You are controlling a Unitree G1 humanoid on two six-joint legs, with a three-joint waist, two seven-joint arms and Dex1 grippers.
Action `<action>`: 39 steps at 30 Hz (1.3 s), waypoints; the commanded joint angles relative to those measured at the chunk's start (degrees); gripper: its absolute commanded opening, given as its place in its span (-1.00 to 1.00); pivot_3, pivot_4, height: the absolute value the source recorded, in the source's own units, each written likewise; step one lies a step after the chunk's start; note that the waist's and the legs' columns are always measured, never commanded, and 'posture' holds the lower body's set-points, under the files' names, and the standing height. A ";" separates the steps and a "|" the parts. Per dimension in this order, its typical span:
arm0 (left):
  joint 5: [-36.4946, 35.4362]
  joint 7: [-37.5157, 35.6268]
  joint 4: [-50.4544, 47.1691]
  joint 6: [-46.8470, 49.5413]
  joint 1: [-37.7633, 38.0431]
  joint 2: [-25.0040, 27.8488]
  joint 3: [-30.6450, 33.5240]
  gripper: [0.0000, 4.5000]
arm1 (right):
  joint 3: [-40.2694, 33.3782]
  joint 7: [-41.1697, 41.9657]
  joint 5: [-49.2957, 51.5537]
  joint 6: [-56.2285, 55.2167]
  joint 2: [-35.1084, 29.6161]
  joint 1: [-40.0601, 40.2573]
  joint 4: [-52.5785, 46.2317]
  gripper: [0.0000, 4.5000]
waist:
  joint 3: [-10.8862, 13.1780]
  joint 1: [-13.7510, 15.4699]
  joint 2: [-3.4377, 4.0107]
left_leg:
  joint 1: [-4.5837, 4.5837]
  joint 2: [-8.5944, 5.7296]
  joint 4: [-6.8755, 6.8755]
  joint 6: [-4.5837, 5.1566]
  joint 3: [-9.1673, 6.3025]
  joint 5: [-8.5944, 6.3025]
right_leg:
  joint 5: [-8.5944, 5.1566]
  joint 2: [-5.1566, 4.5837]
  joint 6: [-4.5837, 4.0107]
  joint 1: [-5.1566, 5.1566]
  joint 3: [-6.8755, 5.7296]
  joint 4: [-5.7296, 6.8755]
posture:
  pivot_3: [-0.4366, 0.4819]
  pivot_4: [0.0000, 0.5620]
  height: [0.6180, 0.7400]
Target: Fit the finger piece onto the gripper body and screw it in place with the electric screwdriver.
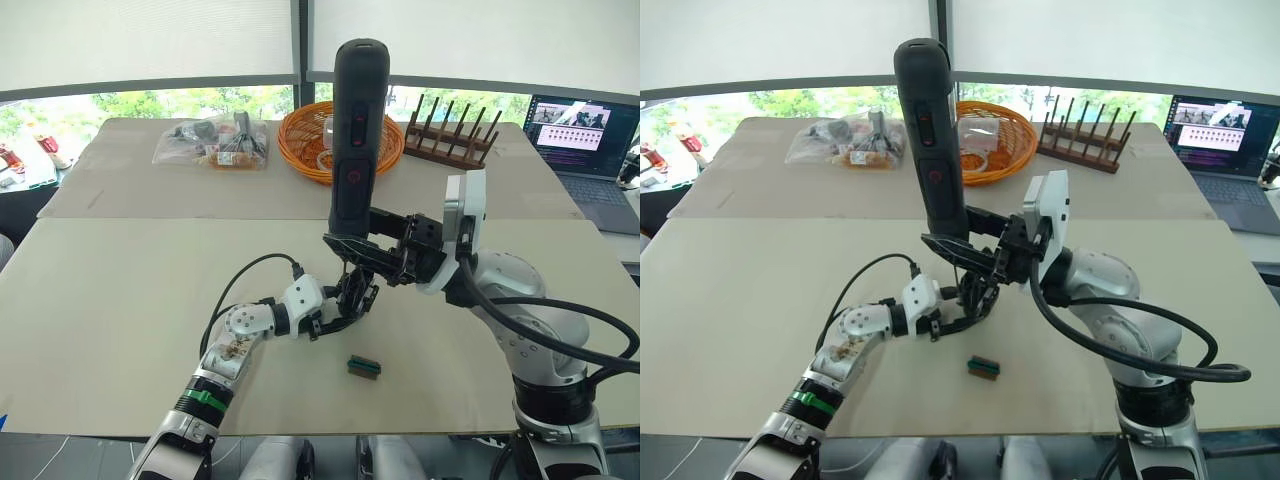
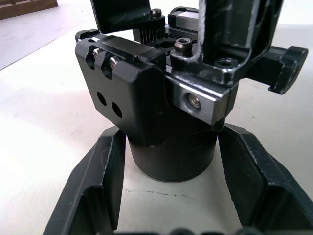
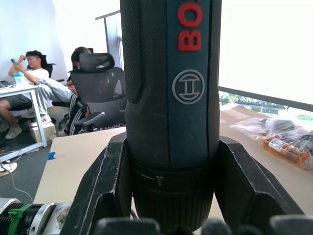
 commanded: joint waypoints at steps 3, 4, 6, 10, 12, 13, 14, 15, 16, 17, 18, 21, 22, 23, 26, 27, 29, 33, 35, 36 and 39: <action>0.01 -0.23 0.22 -0.84 -1.13 0.08 -0.27 0.02 | -1.24 -1.76 1.01 -1.53 0.99 -1.04 -3.00 -0.15 | 0.00 0.02 0.00 | 0.00 0.00 0.00 0.00 0.00 0.00 | 0.00 0.02 0.00 0.00 0.00 0.00 | -0.05 -0.47 1.00; 0.01 -0.25 0.31 -0.85 -1.23 0.04 -0.27 0.02 | -1.14 -1.88 0.98 -1.55 1.09 -1.10 -2.99 -0.15 | 0.00 0.01 0.00 | 0.00 0.00 0.00 0.00 0.00 0.00 | 0.00 0.06 0.00 0.00 -0.01 0.00 | -0.05 -0.47 1.00; 0.03 -0.31 0.50 -0.90 -1.46 -0.02 -0.25 0.02 | -0.74 -1.86 0.52 -1.74 1.30 -1.28 -2.86 -0.15 | 0.00 0.01 0.00 | 0.00 0.00 0.00 0.00 0.00 0.00 | 0.00 0.09 0.00 0.00 0.00 0.00 | -0.05 -0.47 1.00; 0.01 -0.37 0.52 -0.91 -1.47 -0.07 -0.27 0.02 | 0.36 -1.12 -0.94 -2.52 1.27 -1.61 -2.41 -0.15 | 0.00 0.01 0.00 | 0.00 0.00 0.00 0.00 0.00 0.00 | 0.00 0.13 0.00 0.00 -0.01 0.00 | -0.05 -0.47 1.00; 0.02 -0.31 0.37 -0.84 -1.35 -0.11 -0.32 0.02 | 0.85 -0.62 -1.59 -2.85 1.21 -1.67 -2.21 -0.15 | 0.00 0.00 0.00 | 0.00 0.00 0.00 0.00 0.00 0.00 | 0.00 0.13 0.00 0.00 0.00 0.00 | -0.05 -0.47 1.00; 0.01 -0.29 0.32 -0.80 -1.31 -0.12 -0.32 0.02 | 0.99 -0.41 -1.83 -2.97 1.18 -1.69 -2.14 -0.15 | 0.00 0.01 0.00 | 0.00 0.00 0.00 0.00 0.00 0.00 | 0.00 0.14 0.00 0.00 0.00 0.00 | -0.05 -0.47 1.00; 0.00 -0.26 0.28 -0.77 -1.27 -0.12 -0.30 0.02 | 1.11 -0.08 -2.17 -3.18 1.16 -1.76 -2.01 -0.15 | 0.00 0.01 0.00 | 0.00 0.00 0.00 0.00 0.00 0.00 | 0.00 0.14 0.00 0.00 -0.01 0.00 | -0.05 -0.47 1.00; 0.00 -0.22 0.24 -0.74 -1.23 -0.11 -0.28 0.02 | 1.17 0.16 -2.53 -3.34 1.18 -1.85 -1.82 -0.15 | 0.00 0.01 0.00 | -0.01 0.00 0.00 0.00 0.00 0.00 | 0.00 0.15 0.00 0.00 -0.01 0.00 | -0.05 -0.47 1.00; 0.00 -0.19 0.20 -0.72 -1.18 -0.10 -0.26 0.02 | 1.20 0.34 -2.84 -3.50 1.21 -1.95 -1.65 -0.15 | 0.00 0.01 0.00 | 0.00 0.00 0.00 0.00 0.00 0.00 | 0.00 0.17 0.00 0.00 -0.01 0.00 | -0.05 -0.47 1.00; 0.01 -0.14 0.14 -0.67 -1.14 -0.10 -0.26 0.02 | 1.20 0.55 -3.14 -3.66 1.24 -2.07 -1.46 -0.15 | 0.00 0.01 0.00 | -0.01 0.00 0.00 0.00 0.00 0.00 | 0.00 0.18 0.00 0.00 -0.01 0.00 | -0.05 -0.47 1.00; 0.01 -0.10 0.09 -0.63 -1.12 -0.11 -0.25 0.02 | 1.22 0.80 -3.43 -3.80 1.28 -2.21 -1.29 -0.15 | 0.00 0.01 0.00 | 0.00 0.00 0.00 0.00 0.00 0.00 | 0.00 0.19 0.00 0.00 -0.01 0.00 | -0.05 -0.47 1.00; 0.01 0.00 0.00 -0.56 -1.07 -0.12 -0.23 0.02 | 1.25 1.50 -4.10 -4.07 1.42 -2.56 -0.88 -0.15 | 0.00 0.01 0.00 | 0.00 0.00 0.00 0.00 0.00 0.00 | 0.00 0.20 0.00 0.00 -0.01 0.00 | -0.05 -0.47 1.00; 0.01 0.02 -0.03 -0.55 -1.06 -0.12 -0.22 0.02 | 1.26 1.68 -4.29 -4.14 1.49 -2.64 -0.76 -0.15 | 0.00 0.01 0.00 | 0.00 0.00 0.00 0.00 0.00 0.00 | 0.00 0.20 0.00 0.00 -0.01 0.00 | -0.05 -0.47 1.00; 0.01 0.04 -0.04 -0.55 -1.05 -0.13 -0.21 0.02 | 1.32 1.95 -4.54 -4.30 1.47 -2.74 -0.58 -0.15 | 0.00 0.01 0.00 | 0.00 0.00 0.00 0.00 0.00 0.00 | 0.00 0.21 0.00 0.00 -0.01 0.00 | -0.05 -0.47 1.00; 0.00 0.09 -0.07 -0.52 -1.04 -0.14 -0.18 0.02 | 1.43 2.47 -5.06 -4.62 1.44 -2.88 -0.19 -0.15 | 0.00 0.01 0.00 | 0.00 0.00 0.00 0.00 0.00 0.00 | 0.00 0.20 0.00 0.00 -0.01 0.00 | -0.05 -0.47 1.00; 0.00 0.11 -0.10 -0.51 -1.02 -0.14 -0.18 0.02 | 1.44 2.56 -5.16 -4.69 1.44 -2.89 -0.14 -0.15 | 0.00 0.01 0.00 | 0.00 0.00 0.00 0.00 0.00 0.00 | 0.00 0.21 0.00 0.00 -0.01 0.00 | -0.05 -0.47 1.00; 0.00 0.13 -0.15 -0.50 -0.99 -0.14 -0.18 0.02 | 1.45 2.73 -5.33 -4.71 1.46 -2.85 -0.11 -0.15 | 0.00 0.01 0.00 | 0.00 0.00 0.00 0.00 0.00 0.00 | 0.00 0.21 0.00 0.00 -0.01 0.00 | -0.05 -0.47 1.00; -0.04 0.09 -0.12 -0.44 -1.10 -0.09 -0.11 0.02 | 1.53 3.14 -5.34 -4.35 1.33 -2.64 -0.17 -0.15 | 0.00 0.01 0.00 | 0.00 0.00 0.00 0.00 0.00 0.00 | 0.00 0.21 0.00 0.00 -0.01 0.00 | -0.05 -0.47 1.00; -0.05 0.12 -0.20 -0.37 -1.07 -0.10 -0.12 0.02 | 1.48 3.20 -5.34 -4.23 1.37 -2.50 -0.29 -0.15 | 0.00 0.00 0.00 | 0.00 0.00 0.00 0.00 0.00 0.00 | 0.00 0.21 0.00 0.00 -0.01 0.00 | -0.05 -0.47 1.00; -0.05 0.11 -0.18 -0.37 -1.10 -0.10 -0.12 0.02 | 1.50 3.24 -5.40 -4.26 1.40 -2.49 -0.26 -0.15 | 0.00 0.00 0.00 | 0.00 0.00 0.00 0.00 0.00 0.00 | 0.00 0.21 0.00 0.00 -0.01 0.00 | -0.05 -0.47 1.00; -0.05 0.11 -0.15 -0.36 -1.14 -0.11 -0.12 0.02 | 1.63 3.42 -5.67 -4.47 1.42 -2.42 -0.23 -0.15 | 0.00 0.00 0.00 | 0.00 0.00 0.00 0.00 0.00 0.00 | 0.00 0.21 0.00 0.00 -0.01 0.00 | -0.05 -0.47 1.00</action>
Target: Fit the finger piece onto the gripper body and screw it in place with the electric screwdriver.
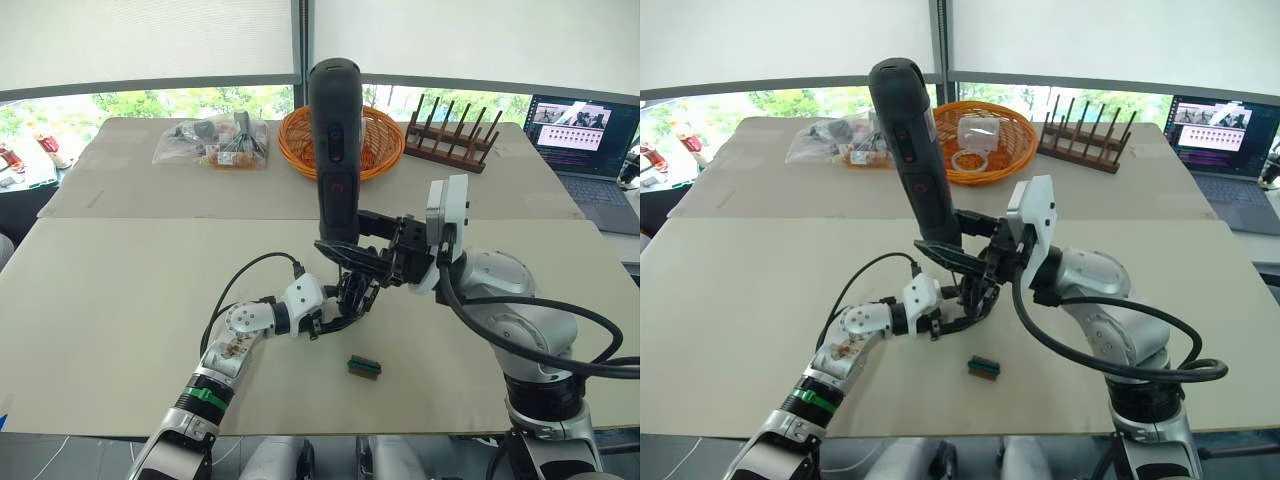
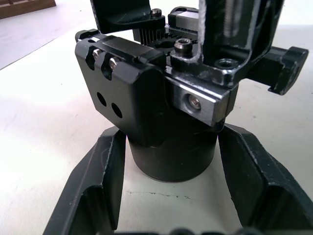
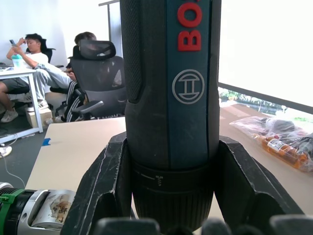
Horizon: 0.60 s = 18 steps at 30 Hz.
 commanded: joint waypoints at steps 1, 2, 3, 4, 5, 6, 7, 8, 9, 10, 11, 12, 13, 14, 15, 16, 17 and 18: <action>-0.08 0.52 -0.70 -0.39 -0.52 -0.16 -0.08 0.02 | -0.71 0.36 0.30 -2.41 0.36 -0.79 -1.82 -0.15 | 0.00 0.00 0.00 | 0.00 0.00 0.00 0.00 0.00 0.00 | 0.00 0.00 0.00 0.00 0.00 0.00 | -0.05 -0.47 1.00; -0.09 0.51 -0.68 -0.39 -0.54 -0.16 -0.08 0.02 | -0.64 0.45 0.12 -2.52 0.39 -0.74 -1.76 -0.15 | 0.00 0.00 0.00 | 0.00 0.00 0.00 0.00 0.00 0.00 | 0.00 0.00 0.00 0.00 0.00 0.00 | -0.05 -0.47 1.00; -0.09 0.50 -0.64 -0.39 -0.59 -0.16 -0.08 0.02 | -0.59 0.54 -0.07 -2.57 0.43 -0.72 -1.68 -0.15 | 0.00 0.00 0.00 | 0.00 0.00 0.00 0.00 0.00 0.00 | 0.00 0.00 0.00 0.00 0.00 0.00 | -0.05 -0.47 1.00; -0.09 0.49 -0.65 -0.38 -0.61 -0.15 -0.07 0.02 | -0.51 0.66 -0.28 -2.66 0.42 -0.61 -1.63 -0.15 | 0.00 0.00 0.00 | 0.00 0.00 0.00 0.00 0.00 0.00 | 0.00 0.00 0.00 0.00 0.00 0.00 | -0.05 -0.47 1.00; -0.09 0.49 -0.65 -0.37 -0.61 -0.15 -0.07 0.02 | -0.47 0.74 -0.41 -2.71 0.41 -0.53 -1.59 -0.15 | 0.00 0.00 0.00 | 0.00 0.00 0.00 0.00 0.00 0.00 | 0.00 0.00 0.00 0.00 0.00 0.00 | -0.05 -0.47 1.00; -0.08 0.50 -0.64 -0.38 -0.63 -0.14 -0.06 0.02 | -0.42 0.81 -0.51 -2.73 0.36 -0.45 -1.54 -0.15 | 0.00 0.00 0.00 | 0.00 0.00 0.00 0.00 0.00 0.00 | 0.00 0.00 0.00 0.00 0.00 0.00 | -0.05 -0.47 1.00; -0.07 0.50 -0.68 -0.37 -0.59 -0.11 -0.06 0.02 | -0.35 0.89 -0.60 -2.75 0.30 -0.33 -1.51 -0.15 | 0.00 0.00 0.00 | 0.00 0.00 0.00 0.00 0.00 0.00 | 0.00 0.00 0.00 0.00 0.00 0.00 | -0.05 -0.47 1.00; -0.07 0.50 -0.71 -0.36 -0.57 -0.10 -0.06 0.02 | -0.32 0.96 -0.66 -2.76 0.26 -0.26 -1.48 -0.15 | 0.00 0.00 0.00 | 0.00 0.00 0.00 0.00 0.00 0.00 | 0.00 0.00 0.00 0.00 0.00 0.00 | -0.05 -0.47 1.00; -0.07 0.50 -0.76 -0.36 -0.52 -0.08 -0.06 0.02 | -0.29 0.99 -0.72 -2.77 0.25 -0.17 -1.49 -0.15 | 0.00 0.00 0.00 | 0.00 0.00 0.00 0.00 0.00 0.00 | 0.00 0.00 0.00 0.00 0.00 0.00 | -0.05 -0.47 1.00; -0.06 0.52 -0.83 -0.37 -0.45 -0.07 -0.07 0.02 | -0.24 1.02 -0.77 -2.78 0.24 -0.05 -1.51 -0.15 | 0.00 0.00 0.00 | 0.00 0.00 0.00 0.00 0.00 0.00 | 0.00 0.00 0.00 0.00 0.00 0.00 | -0.05 -0.47 1.00; -0.06 0.53 -0.90 -0.36 -0.39 -0.07 -0.07 0.02 | -0.19 1.04 -0.82 -2.80 0.24 0.05 -1.54 -0.15 | 0.00 0.00 0.00 | 0.00 0.00 0.00 0.00 0.00 0.00 | 0.00 0.00 0.00 0.00 0.00 0.00 | -0.05 -0.47 1.00; -0.06 0.56 -0.97 -0.35 -0.33 -0.07 -0.09 0.02 | -0.15 1.09 -0.87 -2.84 0.23 0.14 -1.55 -0.15 | 0.00 0.00 0.00 | 0.00 0.00 0.00 0.00 0.00 0.00 | 0.00 0.00 0.00 0.00 -0.01 0.00 | -0.05 -0.47 1.00; -0.06 0.57 -1.01 -0.34 -0.31 -0.08 -0.09 0.02 | -0.11 1.13 -0.95 -2.89 0.21 0.21 -1.55 -0.15 | 0.00 0.00 0.00 | 0.00 0.00 0.00 0.00 0.00 0.00 | 0.00 0.00 0.00 0.00 -0.01 0.00 | -0.05 -0.47 1.00; -0.07 0.58 -1.03 -0.32 -0.29 -0.08 -0.08 0.02 | -0.04 1.27 -1.13 -3.05 0.17 0.27 -1.55 -0.15 | 0.00 -0.01 0.00 | 0.00 0.00 0.00 0.00 0.00 0.00 | 0.00 0.01 0.00 0.00 -0.01 0.00 | -0.05 -0.47 1.00; -0.07 0.59 -1.01 -0.33 -0.30 -0.09 -0.08 0.02 | 0.00 1.41 -1.30 -3.18 0.16 0.32 -1.53 -0.15 | 0.00 -0.01 0.00 | 0.00 0.00 0.00 0.00 0.00 0.00 | 0.00 0.01 0.00 0.00 -0.01 0.00 | -0.05 -0.47 1.00; -0.06 0.60 -0.99 -0.35 -0.31 -0.07 -0.07 0.02 | 0.02 1.51 -1.42 -3.23 0.14 0.34 -1.52 -0.15 | 0.00 0.00 0.00 | 0.00 0.00 0.00 0.00 0.00 0.00 | 0.00 0.01 0.00 0.00 -0.01 0.00 | -0.05 -0.47 1.00; -0.05 0.60 -0.98 -0.36 -0.31 -0.06 -0.06 0.02 | 0.04 1.60 -1.52 -3.31 0.13 0.34 -1.50 -0.15 | 0.00 0.00 0.00 | 0.00 0.00 0.00 0.00 0.00 0.00 | 0.00 0.02 0.00 0.00 -0.01 0.00 | -0.05 -0.47 1.00; -0.04 0.60 -0.98 -0.37 -0.31 -0.04 -0.06 0.02 | 0.05 1.65 -1.56 -3.35 0.12 0.34 -1.50 -0.15 | 0.00 0.00 0.00 | 0.00 0.00 0.00 0.00 0.00 0.00 | 0.00 0.01 0.00 0.00 -0.01 0.00 | -0.05 -0.47 1.00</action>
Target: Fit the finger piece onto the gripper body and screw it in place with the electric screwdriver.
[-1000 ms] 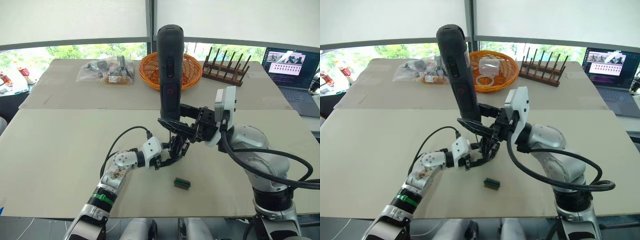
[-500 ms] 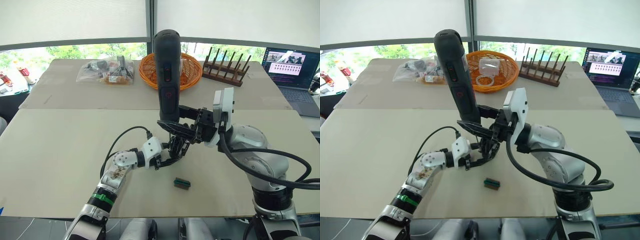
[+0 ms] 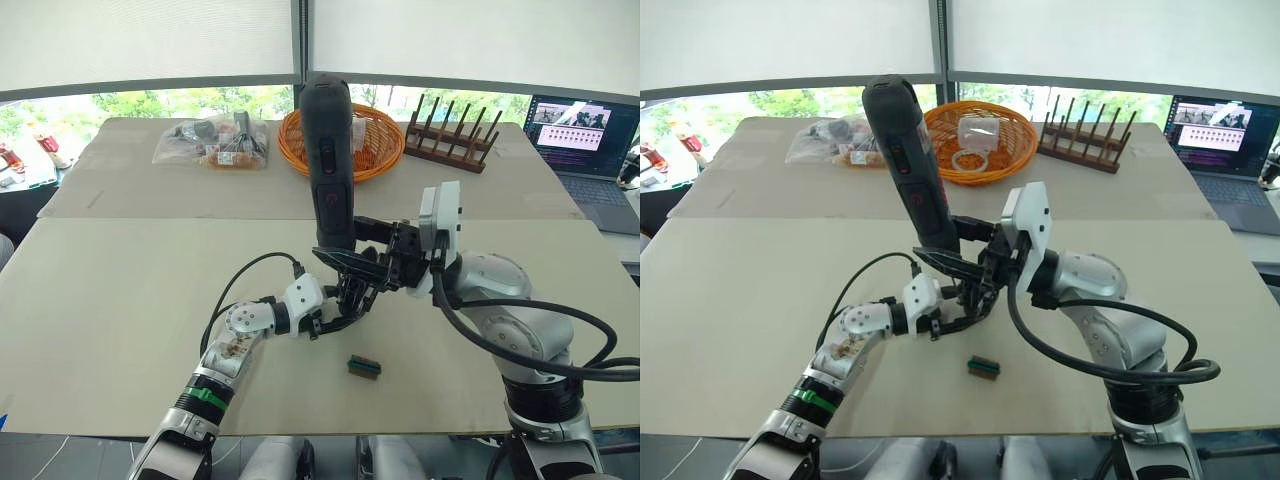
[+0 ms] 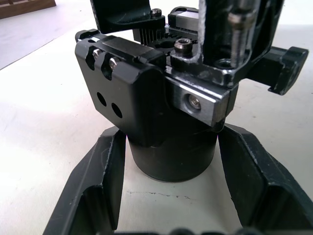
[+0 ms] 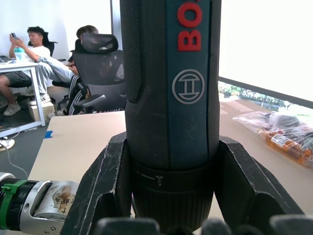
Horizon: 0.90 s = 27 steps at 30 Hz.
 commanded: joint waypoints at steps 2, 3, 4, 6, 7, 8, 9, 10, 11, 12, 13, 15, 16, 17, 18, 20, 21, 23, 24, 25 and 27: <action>-0.07 0.55 -0.97 -0.41 -0.35 0.02 -0.01 0.02 | -1.15 0.54 0.35 -2.73 0.16 -0.60 -1.79 -0.15 | 0.00 0.00 0.00 | 0.00 0.00 0.00 0.00 0.00 0.00 | 0.00 0.00 0.00 0.00 0.00 0.00 | -0.05 -0.47 1.00; -0.05 0.53 -0.92 -0.48 -0.34 0.05 0.00 0.02 | -1.28 0.51 0.44 -2.62 0.19 -0.80 -1.84 -0.15 | 0.00 -0.01 0.00 | 0.00 0.00 0.00 0.00 0.00 0.00 | 0.00 0.00 0.00 0.00 0.00 0.00 | -0.05 -0.47 1.00; -0.05 0.52 -0.88 -0.55 -0.33 0.07 0.00 0.02 | -1.36 0.56 0.49 -2.60 0.21 -0.95 -1.86 -0.15 | 0.00 -0.01 0.00 | 0.00 0.00 0.00 0.00 0.00 0.00 | 0.00 0.00 0.00 0.00 0.00 0.00 | -0.05 -0.47 1.00; -0.04 0.50 -0.77 -0.69 -0.35 0.07 0.01 0.02 | -1.30 0.80 0.35 -2.77 0.16 -1.03 -1.82 -0.15 | 0.00 -0.01 0.00 | 0.00 0.00 0.00 0.00 0.00 0.00 | 0.00 0.00 0.00 0.00 0.00 0.00 | -0.05 -0.47 1.00; -0.05 0.49 -0.72 -0.74 -0.37 0.07 0.02 0.02 | -1.24 0.93 0.23 -2.89 0.12 -1.03 -1.78 -0.15 | 0.00 -0.01 0.00 | 0.00 0.00 0.00 0.00 0.00 0.00 | 0.00 0.01 0.00 0.00 0.00 0.00 | -0.05 -0.47 1.00; -0.05 0.48 -0.68 -0.77 -0.40 0.06 0.02 0.02 | -1.23 1.06 0.14 -2.97 0.10 -1.02 -1.72 -0.15 | 0.00 -0.01 0.00 | 0.00 0.00 0.00 0.00 0.00 0.00 | 0.00 0.00 0.00 0.00 0.00 0.00 | -0.05 -0.47 1.00; -0.07 0.48 -0.65 -0.77 -0.45 0.02 0.02 0.02 | -1.26 1.18 0.05 -3.05 0.11 -1.01 -1.65 -0.15 | 0.00 -0.01 0.00 | 0.00 0.00 0.00 0.00 0.00 0.00 | 0.00 0.01 0.00 0.00 0.00 0.00 | -0.05 -0.47 1.00; -0.06 0.49 -0.61 -0.82 -0.46 -0.01 0.01 0.02 | -1.29 1.25 0.00 -3.07 0.14 -0.97 -1.65 -0.15 | 0.00 -0.01 0.00 | 0.00 0.00 0.00 0.00 0.00 0.00 | 0.00 0.01 0.00 0.00 0.00 0.00 | -0.05 -0.47 1.00; -0.04 0.49 -0.58 -0.87 -0.46 -0.03 -0.01 0.02 | -1.32 1.30 -0.06 -3.08 0.18 -0.93 -1.64 -0.15 | 0.00 -0.01 0.00 | 0.00 0.00 0.00 0.00 0.00 0.00 | 0.00 0.01 0.00 0.00 0.00 0.00 | -0.05 -0.47 1.00; -0.05 0.49 -0.57 -0.90 -0.46 -0.05 -0.02 0.02 | -1.33 1.38 -0.14 -3.13 0.20 -0.91 -1.64 -0.15 | 0.00 -0.01 0.00 | 0.00 0.00 0.00 0.00 0.00 0.00 | 0.00 0.00 0.00 0.00 0.00 0.00 | -0.05 -0.47 1.00; -0.05 0.49 -0.56 -0.91 -0.46 -0.06 -0.02 0.02 | -1.35 1.44 -0.20 -3.15 0.22 -0.91 -1.64 -0.15 | 0.00 -0.01 0.00 | 0.00 0.00 0.00 0.00 0.00 0.00 | 0.00 0.00 0.00 0.00 0.00 0.00 | -0.05 -0.47 1.00; -0.07 0.46 -0.53 -0.95 -0.46 -0.06 -0.01 0.02 | -1.35 1.59 -0.26 -3.21 0.25 -0.98 -1.61 -0.15 | 0.00 -0.01 0.00 | 0.00 0.00 0.00 0.00 0.00 0.00 | 0.00 0.01 0.00 0.00 0.00 0.00 | -0.05 -0.47 1.00; -0.06 0.46 -0.47 -0.98 -0.48 -0.05 -0.01 0.02 | -1.36 1.64 -0.25 -3.21 0.26 -1.05 -1.57 -0.15 | 0.00 -0.01 0.00 | 0.00 0.00 0.00 0.00 0.00 0.00 | 0.00 0.00 0.00 0.00 0.00 0.00 | -0.05 -0.47 1.00; -0.04 0.46 -0.43 -1.00 -0.50 -0.05 -0.01 0.02 | -1.39 1.66 -0.24 -3.20 0.26 -1.13 -1.56 -0.15 | 0.00 -0.01 0.00 | 0.00 0.00 0.00 0.00 0.00 0.00 | 0.00 0.01 0.00 0.00 0.00 0.00 | -0.05 -0.47 1.00; -0.03 0.48 -0.42 -0.99 -0.50 -0.05 -0.01 0.02 | -1.45 1.67 -0.19 -3.18 0.25 -1.26 -1.57 -0.15 | 0.00 -0.01 0.00 | 0.00 0.00 0.00 0.00 0.00 0.00 | 0.00 0.01 0.00 0.00 0.00 0.00 | -0.05 -0.47 1.00; -0.02 0.48 -0.34 -0.96 -0.59 -0.07 0.00 0.02 | -1.66 1.57 -0.02 -2.97 0.30 -1.72 -1.47 -0.15 | 0.00 -0.01 0.00 | 0.00 0.00 0.00 0.00 0.00 0.00 | 0.00 0.01 0.00 0.00 0.00 0.00 | -0.05 -0.47 1.00; -0.02 0.48 -0.31 -0.95 -0.62 -0.08 0.00 0.02 | -1.78 1.45 0.10 -2.81 0.34 -1.96 -1.42 -0.15 | 0.00 -0.01 0.00 | 0.00 0.00 0.00 0.00 0.00 0.00 | 0.00 0.01 0.00 0.00 0.00 0.00 | -0.05 -0.47 1.00; -0.02 0.50 -0.31 -0.95 -0.65 -0.10 -0.01 0.02 | -1.90 1.08 0.35 -2.43 0.48 -2.19 -1.51 -0.15 | 0.00 -0.01 0.00 | 0.00 0.00 0.00 0.00 0.00 0.00 | 0.00 0.00 0.00 0.00 0.00 0.00 | -0.05 -0.47 1.00; -0.02 0.51 -0.32 -0.94 -0.65 -0.12 0.00 0.02 | -1.86 1.03 0.38 -2.39 0.48 -2.22 -1.58 -0.15 | 0.00 0.00 0.00 | 0.00 0.00 0.00 0.00 0.00 0.00 | 0.00 0.01 0.00 0.00 0.00 0.00 | -0.05 -0.47 1.00; -0.02 0.54 -0.33 -0.91 -0.67 -0.15 0.00 0.02 | -1.82 1.00 0.42 -2.36 0.46 -2.24 -1.65 -0.15 | 0.00 0.00 0.00 | 0.00 0.00 0.00 0.00 0.00 0.00 | 0.00 0.00 0.00 0.00 0.00 0.00 | -0.05 -0.47 1.00; -0.02 0.59 -0.43 -0.85 -0.63 -0.18 -0.01 0.02 | -1.53 1.08 -0.04 -2.54 0.25 -2.02 -1.59 -0.15 | 0.00 -0.01 0.00 | 0.00 0.00 0.00 0.00 0.00 0.00 | 0.00 0.00 0.00 0.00 0.00 0.00 | -0.05 -0.47 1.00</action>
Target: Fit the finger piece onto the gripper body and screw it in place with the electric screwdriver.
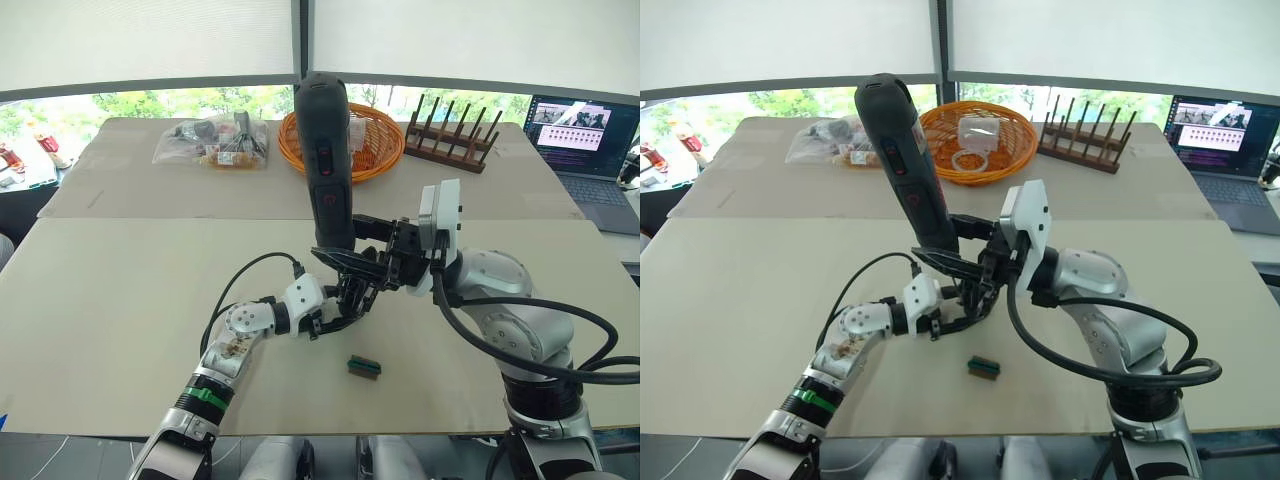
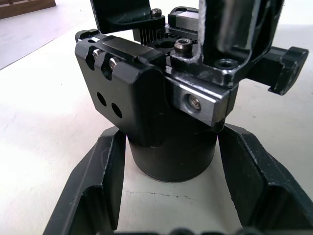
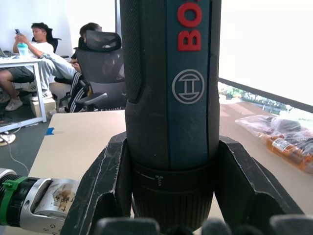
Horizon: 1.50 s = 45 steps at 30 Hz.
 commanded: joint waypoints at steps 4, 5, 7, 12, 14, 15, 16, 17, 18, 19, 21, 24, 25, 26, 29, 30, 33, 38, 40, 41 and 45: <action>-0.01 0.63 -0.76 -0.70 -0.35 -0.15 -0.07 0.02 | -1.18 0.27 0.33 -2.35 -0.25 -0.21 -1.58 -0.15 | 0.00 0.00 0.00 | 0.00 0.00 0.00 0.00 0.00 0.00 | 0.00 0.00 0.00 0.00 0.00 0.00 | -0.05 -0.47 1.00; -0.02 0.63 -0.75 -0.67 -0.35 -0.14 -0.06 0.02 | -1.16 0.30 0.40 -2.23 -0.31 -0.12 -1.59 -0.15 | 0.00 0.00 0.00 | 0.00 0.00 0.00 0.00 0.00 0.00 | 0.00 0.00 0.00 0.00 0.00 0.00 | -0.05 -0.47 1.00; -0.01 0.67 -0.73 -0.62 -0.36 -0.10 -0.01 0.02 | -1.08 0.40 0.64 -1.97 -0.40 0.05 -1.76 -0.15 | 0.00 0.00 0.00 | 0.00 0.00 0.00 0.00 0.00 0.00 | 0.00 0.00 0.00 0.00 0.00 0.00 | -0.05 -0.47 1.00; 0.01 0.78 -0.79 -0.59 -0.31 -0.13 0.00 0.02 | -0.80 0.88 0.25 -2.35 -0.58 0.26 -1.64 -0.15 | 0.00 0.00 0.00 | 0.00 0.00 0.00 0.00 0.00 0.00 | 0.00 0.00 0.00 0.00 0.00 0.00 | -0.05 -0.47 1.00; 0.00 0.79 -0.83 -0.62 -0.28 -0.11 0.02 0.02 | -0.61 1.16 -0.13 -2.69 -0.59 0.31 -1.53 -0.15 | 0.00 0.00 0.00 | 0.00 0.00 0.00 0.00 0.00 0.00 | 0.00 0.00 0.00 0.00 0.00 0.00 | -0.05 -0.47 1.00; 0.00 0.82 -0.83 -0.61 -0.27 -0.12 0.03 0.02 | -0.58 1.26 -0.26 -2.77 -0.58 0.33 -1.48 -0.15 | 0.00 0.00 0.00 | 0.00 0.00 0.00 0.00 0.00 0.00 | 0.00 0.00 0.00 0.00 0.00 0.00 | -0.05 -0.47 1.00; -0.01 0.84 -0.85 -0.60 -0.25 -0.12 0.05 0.02 | -0.57 1.33 -0.35 -2.79 -0.53 0.31 -1.45 -0.15 | 0.00 0.00 0.00 | 0.00 0.00 0.00 0.00 0.00 0.00 | 0.00 0.00 0.00 0.00 0.00 0.00 | -0.05 -0.47 1.00; -0.02 0.84 -0.88 -0.59 -0.24 -0.11 0.06 0.02 | -0.56 1.41 -0.46 -2.82 -0.50 0.29 -1.39 -0.15 | 0.00 0.00 0.00 | 0.00 0.00 0.00 0.00 0.00 0.00 | 0.00 0.00 0.00 0.00 0.00 0.00 | -0.05 -0.47 1.00; -0.03 0.84 -0.89 -0.57 -0.23 -0.10 0.07 0.02 | -0.55 1.46 -0.57 -2.86 -0.46 0.26 -1.29 -0.15 | 0.00 0.00 0.00 | 0.00 0.00 0.00 0.00 0.00 0.00 | 0.00 0.00 0.00 0.00 0.00 0.00 | -0.05 -0.47 1.00; -0.04 0.84 -0.87 -0.57 -0.24 -0.10 0.08 0.02 | -0.49 1.59 -0.74 -3.00 -0.45 0.28 -1.13 -0.15 | 0.00 0.00 0.00 | 0.00 0.00 0.00 0.00 0.00 0.00 | 0.00 0.00 0.00 0.00 0.00 0.00 | -0.05 -0.47 1.00; -0.04 0.86 -1.01 -0.52 -0.16 -0.09 0.06 0.02 | -0.46 1.73 -0.92 -3.15 -0.44 0.38 -1.07 -0.15 | 0.00 0.00 0.00 | 0.00 0.00 0.00 0.00 0.00 0.00 | 0.00 0.00 0.00 0.00 0.00 0.00 | -0.05 -0.47 1.00; -0.06 0.94 -1.14 -0.45 -0.10 -0.09 0.09 0.02 | -0.22 1.72 -1.28 -3.64 -0.27 0.72 -0.84 -0.15 | 0.00 0.00 0.00 | 0.00 0.00 0.00 0.00 0.00 0.00 | 0.00 0.00 0.00 0.00 0.00 0.00 | -0.05 -0.47 1.00; -0.05 0.97 -1.13 -0.46 -0.10 -0.10 0.10 0.02 | -0.08 1.74 -1.43 -3.91 -0.20 0.84 -0.75 -0.15 | 0.00 0.00 0.00 | 0.00 0.00 0.00 0.00 0.00 0.00 | 0.00 0.00 0.00 0.00 0.00 0.00 | -0.05 -0.47 1.00; -0.05 1.00 -1.13 -0.45 -0.11 -0.11 0.11 0.02 | 0.05 1.72 -1.58 -4.16 -0.12 0.93 -0.66 -0.15 | 0.00 0.00 0.00 | 0.00 0.00 0.00 0.00 0.00 0.00 | 0.00 0.00 0.00 0.00 0.00 0.00 | -0.05 -0.47 1.00; -0.04 1.03 -1.08 -0.44 -0.15 -0.08 0.15 0.02 | 0.30 1.60 -2.02 -4.75 0.13 1.13 -0.33 -0.15 | 0.00 -0.03 0.00 | 0.00 0.00 0.00 0.00 0.00 0.00 | 0.00 0.00 0.00 0.00 0.00 0.00 | -0.05 -0.47 1.00; -0.04 1.04 -1.06 -0.43 -0.17 -0.06 0.17 0.02 | 0.39 1.66 -2.20 -4.99 0.14 1.28 -0.20 -0.15 | 0.00 -0.03 0.00 | 0.00 0.00 0.00 0.00 0.00 0.00 | 0.00 0.00 0.00 0.00 0.00 0.00 | -0.05 -0.47 1.00; -0.04 1.11 -0.97 -0.37 -0.31 -0.05 0.23 0.02 | 0.53 1.74 -2.37 -5.29 0.07 1.64 -0.02 -0.15 | 0.00 -0.03 0.00 | 0.01 0.00 0.00 0.00 0.00 0.00 | 0.00 0.01 0.00 0.00 0.00 0.01 | -0.05 -0.47 1.00; 0.01 1.17 -0.66 -0.50 -0.48 0.01 0.36 0.02 | 0.49 1.19 -2.37 -5.79 0.66 2.89 0.42 -0.15 | 0.00 -0.03 0.00 | 0.01 0.00 0.00 -0.01 0.00 0.00 | 0.00 0.01 0.00 0.00 -0.01 0.00 | -0.05 -0.47 1.00; 0.03 1.15 -0.40 -0.64 -0.63 0.05 0.42 0.02 | 0.36 0.76 -2.58 -6.87 1.29 3.72 1.11 -0.15 | 0.00 -0.05 0.00 | 0.02 0.00 0.00 -0.01 0.00 0.00 | 0.00 0.02 0.00 0.01 -0.01 0.00 | -0.05 -0.47 1.00; 0.03 1.15 -0.31 -0.67 -0.69 0.06 0.43 0.02 | 0.35 0.72 -2.70 -7.29 1.44 3.93 1.35 -0.15 | 0.00 -0.05 0.00 | 0.02 0.00 0.00 -0.01 0.00 0.00 | 0.00 0.02 0.00 0.02 -0.01 0.00 | -0.05 -0.47 1.00; 0.02 0.97 -0.22 -0.49 -1.11 0.24 0.49 0.02 | 0.43 1.86 -4.07 -10.53 1.43 5.78 4.20 -0.15 | 0.00 -0.09 0.00 | 0.06 0.00 0.00 -0.01 0.00 0.01 | 0.00 0.04 0.00 0.04 0.00 0.01 | -0.05 -0.47 1.00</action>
